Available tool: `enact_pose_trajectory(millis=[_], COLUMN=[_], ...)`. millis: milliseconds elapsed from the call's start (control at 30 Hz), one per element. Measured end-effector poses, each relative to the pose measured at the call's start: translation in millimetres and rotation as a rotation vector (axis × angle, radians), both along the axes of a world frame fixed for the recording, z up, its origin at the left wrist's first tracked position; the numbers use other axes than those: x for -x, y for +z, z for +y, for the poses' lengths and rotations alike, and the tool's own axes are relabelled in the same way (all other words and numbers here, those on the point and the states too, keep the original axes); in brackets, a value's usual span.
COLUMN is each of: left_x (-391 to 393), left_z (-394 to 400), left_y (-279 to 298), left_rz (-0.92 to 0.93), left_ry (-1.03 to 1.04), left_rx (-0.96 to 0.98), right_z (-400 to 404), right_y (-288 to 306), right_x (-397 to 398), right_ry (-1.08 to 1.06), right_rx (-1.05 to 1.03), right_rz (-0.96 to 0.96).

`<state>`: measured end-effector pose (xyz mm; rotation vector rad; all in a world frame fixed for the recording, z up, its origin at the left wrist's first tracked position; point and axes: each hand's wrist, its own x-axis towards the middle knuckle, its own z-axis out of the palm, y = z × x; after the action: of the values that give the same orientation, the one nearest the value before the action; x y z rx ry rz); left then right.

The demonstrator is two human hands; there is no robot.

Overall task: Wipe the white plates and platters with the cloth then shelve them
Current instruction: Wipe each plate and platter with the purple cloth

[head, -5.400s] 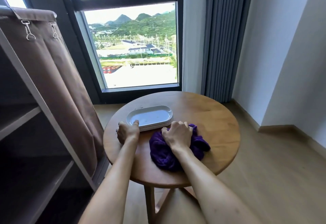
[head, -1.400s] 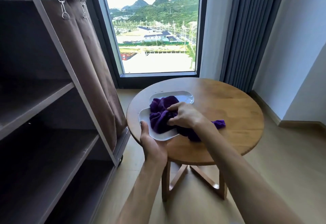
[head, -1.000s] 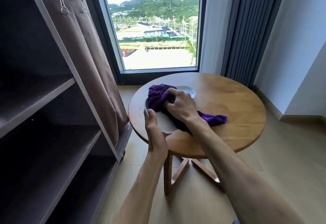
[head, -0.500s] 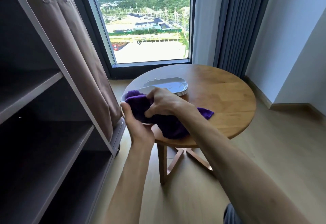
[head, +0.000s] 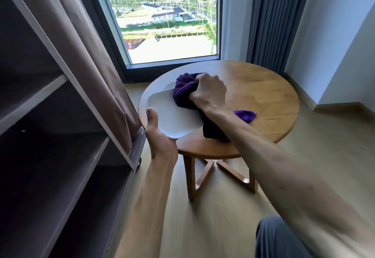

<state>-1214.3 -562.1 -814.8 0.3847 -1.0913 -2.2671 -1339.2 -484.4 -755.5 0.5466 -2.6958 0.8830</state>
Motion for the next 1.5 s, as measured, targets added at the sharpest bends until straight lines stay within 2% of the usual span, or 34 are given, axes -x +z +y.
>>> enact_pose_trajectory(millis=[133,267,367,433,533,600,833,933,1067,1200,1367,1500], left_x=[8,22,31,33,37,36,31,27,21,18,13,13], left_z=[-3,-4,-10,-11,-13,-10,0,-2,-6,-6,13,24], left_y=[-2,-2,6,8,8,6,2,-1,-1,6,12,19], left_rz=[-0.033,-0.103,-0.062,-0.012,0.130,0.129,0.100,0.103,0.016,-0.038,-0.068,-0.059], left_ry=[-0.006,-0.003,0.006,0.025,0.027,0.025,0.043,0.014,-0.079,-0.048,0.040,0.012], left_rx=[-0.006,-0.001,-0.065,-0.111,-0.184,-0.212,-0.390,-0.405,-0.337,-0.292,-0.073,0.118], right_z=[-16,-36,-42,-33,-16,-8,-8,-5,10,34,41,36], right_y=[3,7,8,8,11,10,0,-8,-19,-36,-39,-22], right_x=[-12,-34,-44,-44,-43,-43,-47,-48,-44,-26,-8,3], right_ry=[0.157,0.378,0.478,0.528,0.534,0.531,0.382,0.328,0.225,0.052,-0.164,-0.166], right_rx=[0.128,0.166,0.093,0.102,0.057,0.060,-0.051,-0.072,-0.003,0.200,0.302,0.377], right_rz=[-0.012,-0.010,-0.011,-0.102,-0.178,-0.201,-0.275,-0.282,-0.268,-0.209,-0.068,-0.059])
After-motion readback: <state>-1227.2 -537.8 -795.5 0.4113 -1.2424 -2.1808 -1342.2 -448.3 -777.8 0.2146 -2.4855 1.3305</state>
